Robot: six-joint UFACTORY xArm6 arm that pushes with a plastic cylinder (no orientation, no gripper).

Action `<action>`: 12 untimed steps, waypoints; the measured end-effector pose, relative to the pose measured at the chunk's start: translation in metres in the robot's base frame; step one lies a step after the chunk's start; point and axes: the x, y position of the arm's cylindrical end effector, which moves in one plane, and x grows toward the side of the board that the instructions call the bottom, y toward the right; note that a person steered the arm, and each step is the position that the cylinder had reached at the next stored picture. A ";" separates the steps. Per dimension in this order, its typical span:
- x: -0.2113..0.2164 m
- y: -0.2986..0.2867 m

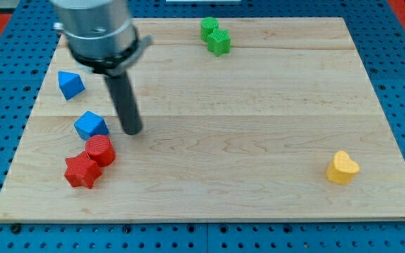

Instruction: Move the blue cube diagonally top right to the red circle

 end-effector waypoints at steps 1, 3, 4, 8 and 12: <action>0.016 -0.028; 0.012 -0.091; 0.002 -0.112; -0.030 -0.206; -0.055 -0.205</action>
